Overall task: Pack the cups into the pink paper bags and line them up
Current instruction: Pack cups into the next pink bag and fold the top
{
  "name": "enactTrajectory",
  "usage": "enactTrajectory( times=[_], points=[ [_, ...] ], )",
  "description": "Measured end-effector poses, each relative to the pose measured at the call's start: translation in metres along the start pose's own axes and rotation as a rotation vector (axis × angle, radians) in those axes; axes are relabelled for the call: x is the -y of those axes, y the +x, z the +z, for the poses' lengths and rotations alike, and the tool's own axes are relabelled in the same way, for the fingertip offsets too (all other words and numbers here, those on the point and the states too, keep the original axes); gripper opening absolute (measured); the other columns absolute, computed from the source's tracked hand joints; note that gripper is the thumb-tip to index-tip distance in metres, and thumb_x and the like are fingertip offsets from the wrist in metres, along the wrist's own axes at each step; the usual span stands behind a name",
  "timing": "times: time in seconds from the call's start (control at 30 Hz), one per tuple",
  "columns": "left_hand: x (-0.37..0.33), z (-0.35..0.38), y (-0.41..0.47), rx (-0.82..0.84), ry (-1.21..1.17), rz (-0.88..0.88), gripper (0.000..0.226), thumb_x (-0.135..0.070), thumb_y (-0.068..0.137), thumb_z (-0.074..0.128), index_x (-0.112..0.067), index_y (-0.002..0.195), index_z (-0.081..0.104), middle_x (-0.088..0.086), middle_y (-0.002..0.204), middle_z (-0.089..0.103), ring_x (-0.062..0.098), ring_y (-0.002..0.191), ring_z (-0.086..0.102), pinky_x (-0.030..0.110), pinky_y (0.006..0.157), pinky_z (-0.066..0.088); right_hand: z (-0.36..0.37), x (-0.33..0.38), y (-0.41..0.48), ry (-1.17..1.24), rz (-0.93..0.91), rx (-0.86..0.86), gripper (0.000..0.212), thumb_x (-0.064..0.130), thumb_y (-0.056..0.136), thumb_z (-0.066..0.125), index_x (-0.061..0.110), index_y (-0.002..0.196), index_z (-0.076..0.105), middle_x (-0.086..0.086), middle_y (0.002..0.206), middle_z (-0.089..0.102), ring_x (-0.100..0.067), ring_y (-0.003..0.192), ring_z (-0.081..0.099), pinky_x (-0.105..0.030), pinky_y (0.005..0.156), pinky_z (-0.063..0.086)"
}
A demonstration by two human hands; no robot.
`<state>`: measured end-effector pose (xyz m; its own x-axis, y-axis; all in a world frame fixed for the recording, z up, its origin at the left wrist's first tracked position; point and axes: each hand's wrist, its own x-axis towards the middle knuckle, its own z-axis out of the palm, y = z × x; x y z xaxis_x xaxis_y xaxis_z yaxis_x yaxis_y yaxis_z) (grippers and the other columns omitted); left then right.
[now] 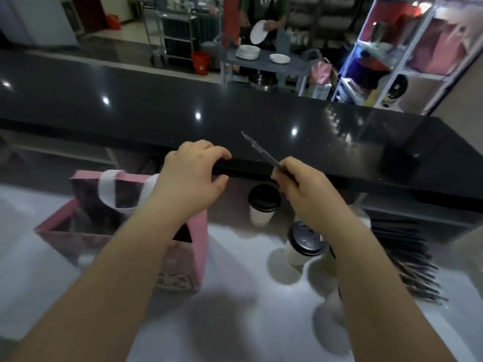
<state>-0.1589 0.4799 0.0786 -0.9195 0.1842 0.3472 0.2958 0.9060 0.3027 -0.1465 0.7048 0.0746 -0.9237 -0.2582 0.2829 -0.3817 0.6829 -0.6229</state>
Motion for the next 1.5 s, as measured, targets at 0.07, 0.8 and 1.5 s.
enactTrajectory(
  times=[0.07,0.8,1.5],
  points=[
    [0.045,-0.024,-0.022,-0.010,-0.065,-0.078,0.041,-0.031,0.084,0.070,-0.032,0.123,0.060,-0.008,0.121,0.059,0.018,0.114,0.051,0.044,0.096,0.044,0.028,0.042,0.015,0.226,-0.077,0.044,0.012,0.026,0.100,0.050,0.022,0.092,0.058,0.002,0.079,0.062,-0.020,0.075,0.061,-0.048,0.075,0.052],
    [0.236,-0.043,-0.079,0.352,-0.262,-0.016,0.120,-0.061,0.058,0.083,-0.041,0.153,0.013,-0.028,0.156,0.003,-0.011,0.134,-0.025,0.045,0.118,0.017,0.194,0.120,0.063,0.039,0.077,0.386,0.016,0.027,0.092,0.065,0.037,0.100,0.074,0.025,0.089,0.069,0.009,0.090,0.060,-0.015,0.081,0.044],
    [0.199,-0.055,-0.072,-0.115,0.024,0.095,0.034,-0.030,0.086,0.065,-0.026,0.120,0.064,-0.002,0.106,0.066,0.026,0.114,0.052,0.043,0.095,0.034,0.168,0.136,0.039,-0.299,-0.189,0.101,0.029,0.006,0.086,0.066,0.021,0.110,0.071,0.005,0.106,0.068,-0.016,0.101,0.059,-0.029,0.086,0.047]
  ],
)
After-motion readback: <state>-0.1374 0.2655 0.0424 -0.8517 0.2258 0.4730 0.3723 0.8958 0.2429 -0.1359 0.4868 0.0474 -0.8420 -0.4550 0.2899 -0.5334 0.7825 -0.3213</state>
